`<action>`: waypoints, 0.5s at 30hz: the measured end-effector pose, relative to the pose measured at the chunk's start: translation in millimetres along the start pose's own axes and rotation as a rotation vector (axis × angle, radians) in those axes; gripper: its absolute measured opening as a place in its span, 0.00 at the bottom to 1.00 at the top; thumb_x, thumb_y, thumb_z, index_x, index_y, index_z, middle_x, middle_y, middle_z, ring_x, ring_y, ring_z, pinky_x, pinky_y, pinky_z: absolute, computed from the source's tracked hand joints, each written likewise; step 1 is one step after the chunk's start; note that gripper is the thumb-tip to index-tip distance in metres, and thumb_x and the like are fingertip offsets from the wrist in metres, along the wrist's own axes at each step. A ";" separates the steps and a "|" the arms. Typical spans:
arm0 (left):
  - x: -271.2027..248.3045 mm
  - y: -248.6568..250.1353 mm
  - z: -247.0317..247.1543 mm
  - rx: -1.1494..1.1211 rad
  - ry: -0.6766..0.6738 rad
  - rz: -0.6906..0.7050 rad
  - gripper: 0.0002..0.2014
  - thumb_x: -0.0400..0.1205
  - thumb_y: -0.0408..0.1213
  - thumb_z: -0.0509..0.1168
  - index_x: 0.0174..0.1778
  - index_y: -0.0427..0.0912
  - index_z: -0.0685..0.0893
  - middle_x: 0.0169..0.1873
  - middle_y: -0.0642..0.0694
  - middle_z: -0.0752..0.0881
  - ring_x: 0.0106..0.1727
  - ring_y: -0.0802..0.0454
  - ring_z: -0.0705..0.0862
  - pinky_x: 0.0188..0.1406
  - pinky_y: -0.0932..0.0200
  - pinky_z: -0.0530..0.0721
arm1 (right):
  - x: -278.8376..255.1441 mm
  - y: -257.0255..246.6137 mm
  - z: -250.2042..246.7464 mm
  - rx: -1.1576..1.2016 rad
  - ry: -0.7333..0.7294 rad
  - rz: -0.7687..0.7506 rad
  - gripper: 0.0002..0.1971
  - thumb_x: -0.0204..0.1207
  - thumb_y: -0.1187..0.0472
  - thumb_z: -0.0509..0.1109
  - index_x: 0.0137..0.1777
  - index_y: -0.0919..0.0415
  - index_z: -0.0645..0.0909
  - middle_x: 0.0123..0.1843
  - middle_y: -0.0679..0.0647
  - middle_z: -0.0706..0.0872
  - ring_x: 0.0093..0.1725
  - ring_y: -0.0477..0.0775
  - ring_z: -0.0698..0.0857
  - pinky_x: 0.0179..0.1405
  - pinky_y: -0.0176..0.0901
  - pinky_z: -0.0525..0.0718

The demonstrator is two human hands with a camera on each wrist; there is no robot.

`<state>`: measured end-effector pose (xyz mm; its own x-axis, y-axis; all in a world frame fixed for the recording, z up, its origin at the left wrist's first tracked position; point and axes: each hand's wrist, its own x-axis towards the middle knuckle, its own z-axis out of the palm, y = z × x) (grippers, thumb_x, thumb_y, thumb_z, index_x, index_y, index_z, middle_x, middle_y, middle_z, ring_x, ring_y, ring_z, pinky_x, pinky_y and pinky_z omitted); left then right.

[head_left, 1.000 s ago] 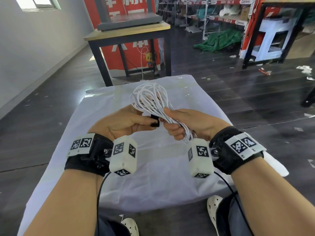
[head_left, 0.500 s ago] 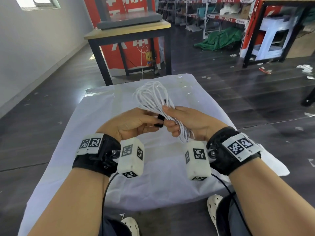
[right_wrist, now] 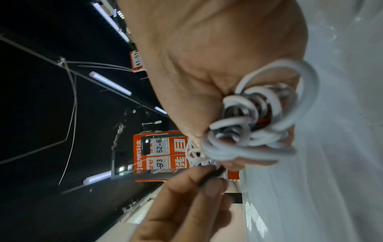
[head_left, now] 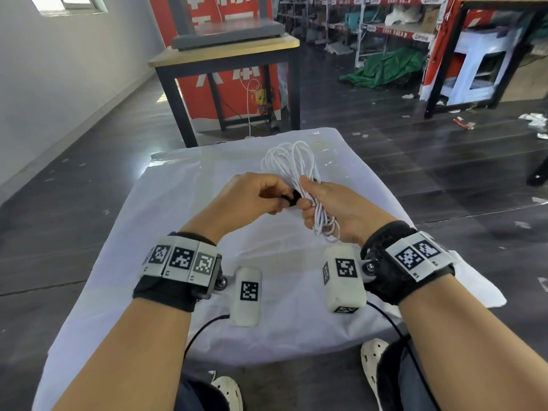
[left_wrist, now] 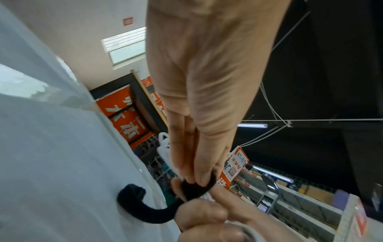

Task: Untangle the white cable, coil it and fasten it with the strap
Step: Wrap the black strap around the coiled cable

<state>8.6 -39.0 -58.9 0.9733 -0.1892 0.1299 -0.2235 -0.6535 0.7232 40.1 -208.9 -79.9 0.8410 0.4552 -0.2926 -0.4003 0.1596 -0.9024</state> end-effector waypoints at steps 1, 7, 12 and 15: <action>-0.8 1.9 -0.7 0.083 0.007 0.050 0.07 0.77 0.34 0.73 0.47 0.48 0.91 0.38 0.54 0.91 0.40 0.61 0.88 0.48 0.68 0.85 | -0.3 0.4 0.9 -0.046 -0.003 -0.003 0.13 0.86 0.53 0.58 0.43 0.59 0.72 0.25 0.51 0.72 0.20 0.46 0.69 0.18 0.35 0.72; 1.1 11.2 -2.4 0.564 0.007 0.400 0.05 0.79 0.40 0.71 0.48 0.52 0.89 0.48 0.61 0.81 0.51 0.64 0.71 0.54 0.69 0.66 | -1.9 3.9 1.5 -0.367 -0.068 0.062 0.13 0.88 0.57 0.54 0.42 0.59 0.72 0.24 0.50 0.76 0.21 0.45 0.71 0.19 0.34 0.73; 0.3 9.5 4.4 0.633 -0.049 0.454 0.05 0.84 0.40 0.63 0.53 0.51 0.82 0.71 0.62 0.76 0.82 0.63 0.53 0.78 0.60 0.39 | -11.1 -4.8 -4.5 -0.481 -0.120 0.114 0.16 0.88 0.55 0.52 0.43 0.59 0.75 0.25 0.49 0.74 0.21 0.44 0.69 0.21 0.32 0.72; -0.5 7.1 9.7 0.677 -0.155 0.409 0.10 0.87 0.40 0.58 0.63 0.52 0.78 0.74 0.56 0.74 0.83 0.62 0.49 0.78 0.57 0.32 | -16.8 -6.6 -7.6 -0.555 -0.151 0.151 0.13 0.88 0.60 0.52 0.47 0.61 0.77 0.21 0.44 0.77 0.18 0.40 0.71 0.18 0.29 0.72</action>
<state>6.0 -50.7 -60.4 0.8005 -0.5764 0.1641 -0.5918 -0.8035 0.0645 31.4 -224.2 -71.4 0.7121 0.5634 -0.4189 -0.2268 -0.3800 -0.8967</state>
